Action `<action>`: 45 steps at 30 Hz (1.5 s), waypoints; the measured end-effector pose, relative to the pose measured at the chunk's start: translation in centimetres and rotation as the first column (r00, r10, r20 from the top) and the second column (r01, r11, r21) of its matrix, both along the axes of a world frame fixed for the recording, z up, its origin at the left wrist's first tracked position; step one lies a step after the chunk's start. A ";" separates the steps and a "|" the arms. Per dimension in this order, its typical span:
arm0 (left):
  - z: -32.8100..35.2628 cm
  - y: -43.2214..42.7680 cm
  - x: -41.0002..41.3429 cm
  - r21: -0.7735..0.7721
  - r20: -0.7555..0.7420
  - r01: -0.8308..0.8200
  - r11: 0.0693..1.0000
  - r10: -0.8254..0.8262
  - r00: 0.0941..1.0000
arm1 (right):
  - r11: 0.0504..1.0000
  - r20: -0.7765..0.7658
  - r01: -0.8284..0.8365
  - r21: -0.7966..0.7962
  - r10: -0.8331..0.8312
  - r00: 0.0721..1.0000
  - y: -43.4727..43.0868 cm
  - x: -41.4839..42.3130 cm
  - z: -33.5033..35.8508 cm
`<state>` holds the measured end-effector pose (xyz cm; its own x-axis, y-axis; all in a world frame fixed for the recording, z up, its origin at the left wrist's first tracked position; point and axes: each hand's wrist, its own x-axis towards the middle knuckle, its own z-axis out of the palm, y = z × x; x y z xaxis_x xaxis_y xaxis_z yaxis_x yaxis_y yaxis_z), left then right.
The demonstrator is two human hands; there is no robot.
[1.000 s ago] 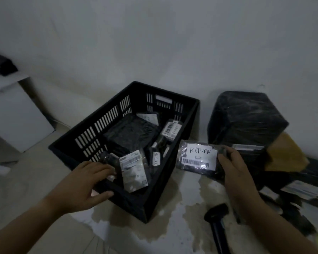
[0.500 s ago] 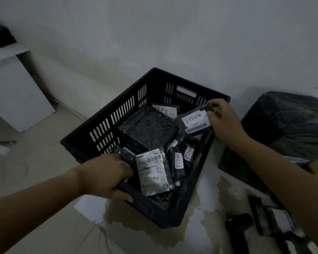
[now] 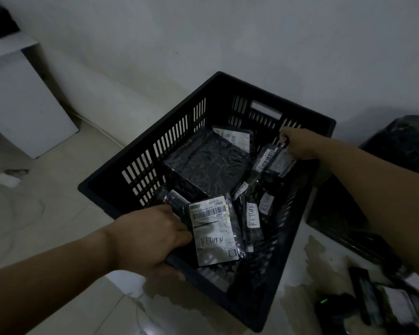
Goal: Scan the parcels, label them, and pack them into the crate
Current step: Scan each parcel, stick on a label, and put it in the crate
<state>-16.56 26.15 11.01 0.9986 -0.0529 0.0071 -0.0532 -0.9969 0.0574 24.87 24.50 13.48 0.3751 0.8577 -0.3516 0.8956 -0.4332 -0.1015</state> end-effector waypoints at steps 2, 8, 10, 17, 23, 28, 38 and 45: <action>-0.2 0.1 -0.2 -0.020 -0.023 -0.008 1.000 0.008 1.000 | 0.999 0.067 -0.010 0.035 0.007 0.998 0.5 0.4 -0.4; -0.7 0.4 -0.2 -0.074 -0.091 -0.008 0.997 0.001 0.996 | 0.997 0.239 -0.063 -0.049 0.073 0.968 0.7 0.7 -2.6; -0.8 0.5 -0.3 -0.033 -0.052 -0.005 0.999 0.003 0.999 | 0.997 0.304 -0.073 -0.019 0.075 0.950 0.4 0.6 -2.8; -1.0 0.7 -0.2 -0.006 -0.054 -0.022 1.000 0.022 0.998 | 0.989 0.331 -0.040 -0.141 0.085 0.940 0.6 0.4 -2.6; -0.4 0.6 -0.1 0.021 -0.057 -0.034 0.999 0.035 0.998 | 0.877 0.124 0.042 0.479 -0.115 0.986 -0.3 -0.6 -1.8; 0.3 0.3 0.0 0.038 -0.034 -0.045 0.998 0.046 0.998 | 0.732 -0.190 0.256 0.632 -0.174 0.966 -4.0 -3.7 -1.4; 0.5 0.5 -1.9 -0.070 -0.047 -0.125 0.990 0.122 0.991 | 0.746 -0.170 0.007 0.666 0.143 0.975 -15.0 -14.6 -2.7; 0.4 -9.5 0.0 -0.402 0.278 -0.268 0.876 0.395 0.876 | 0.853 -0.377 0.050 0.519 0.175 0.910 -30.3 -17.6 -4.7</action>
<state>-16.51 16.70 11.39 0.8856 0.3503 0.3051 0.1971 -0.8781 0.4359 7.23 -5.75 8.74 0.2394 0.9703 0.0340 0.7510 -0.1628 -0.6399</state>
